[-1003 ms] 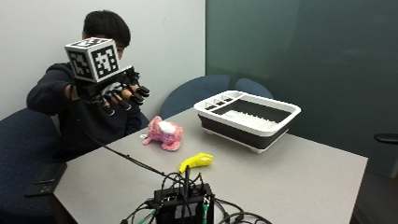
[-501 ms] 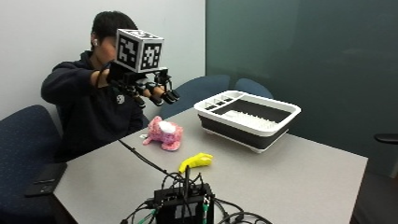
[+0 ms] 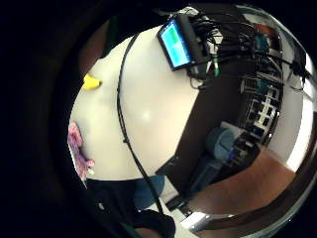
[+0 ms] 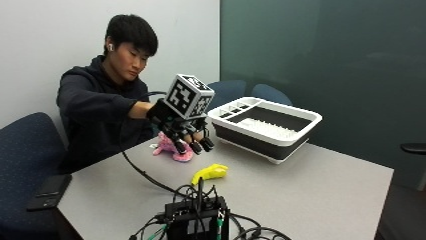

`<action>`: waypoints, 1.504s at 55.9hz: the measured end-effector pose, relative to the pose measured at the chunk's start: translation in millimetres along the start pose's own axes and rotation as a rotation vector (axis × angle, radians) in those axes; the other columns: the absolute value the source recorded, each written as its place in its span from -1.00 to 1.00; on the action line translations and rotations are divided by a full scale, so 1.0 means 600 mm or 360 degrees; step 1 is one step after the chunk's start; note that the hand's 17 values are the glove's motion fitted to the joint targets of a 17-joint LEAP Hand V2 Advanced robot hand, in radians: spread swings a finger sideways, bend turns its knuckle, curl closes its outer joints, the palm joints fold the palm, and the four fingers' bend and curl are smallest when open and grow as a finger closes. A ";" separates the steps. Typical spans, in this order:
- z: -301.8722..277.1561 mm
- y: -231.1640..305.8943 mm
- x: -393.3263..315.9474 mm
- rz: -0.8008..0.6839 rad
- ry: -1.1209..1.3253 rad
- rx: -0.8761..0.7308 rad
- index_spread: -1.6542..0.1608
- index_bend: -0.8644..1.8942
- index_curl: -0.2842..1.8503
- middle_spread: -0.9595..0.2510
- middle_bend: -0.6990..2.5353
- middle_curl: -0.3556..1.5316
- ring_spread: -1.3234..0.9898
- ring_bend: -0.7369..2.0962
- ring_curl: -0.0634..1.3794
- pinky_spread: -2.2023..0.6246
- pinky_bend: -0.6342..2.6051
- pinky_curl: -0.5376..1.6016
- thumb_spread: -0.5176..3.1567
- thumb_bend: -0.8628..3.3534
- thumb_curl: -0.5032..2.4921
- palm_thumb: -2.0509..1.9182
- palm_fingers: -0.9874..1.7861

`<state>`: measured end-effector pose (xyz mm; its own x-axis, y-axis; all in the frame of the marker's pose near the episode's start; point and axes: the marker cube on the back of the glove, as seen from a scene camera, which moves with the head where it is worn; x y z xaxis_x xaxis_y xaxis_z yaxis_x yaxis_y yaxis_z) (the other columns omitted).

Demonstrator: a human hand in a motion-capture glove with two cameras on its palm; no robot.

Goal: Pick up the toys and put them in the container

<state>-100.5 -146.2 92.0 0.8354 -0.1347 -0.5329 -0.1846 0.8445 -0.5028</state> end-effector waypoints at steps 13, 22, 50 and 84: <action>0.046 -0.051 -0.058 -0.0010 0.0002 -0.0045 0.54 -0.24 -0.39 0.65 -0.53 -0.47 0.16 -0.38 -0.74 0.54 -0.07 -0.30 -0.10 -0.60 -0.48 0.03 -0.50; 0.071 -0.073 -0.077 -0.0056 0.0017 -0.0059 0.55 -0.24 -0.38 0.67 -0.52 -0.48 0.16 -0.38 -0.74 0.55 -0.07 -0.30 -0.10 -0.60 -0.47 0.04 -0.50; 0.069 -0.090 -0.102 -0.0199 -0.0193 0.0500 0.52 0.39 -0.14 0.47 -0.41 -0.43 0.06 -0.35 -0.74 0.52 -0.23 -0.39 0.06 -0.46 -0.40 0.32 -0.10; 0.019 -0.051 -0.056 -0.0200 -0.0269 0.0590 0.57 0.39 -0.13 0.20 -0.27 -0.24 -0.07 -0.34 -0.69 0.50 -0.27 -0.39 0.04 -0.46 -0.35 0.37 -0.06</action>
<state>-116.9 -161.3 132.9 0.9184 -0.1878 -0.3483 0.0971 0.9603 -0.2616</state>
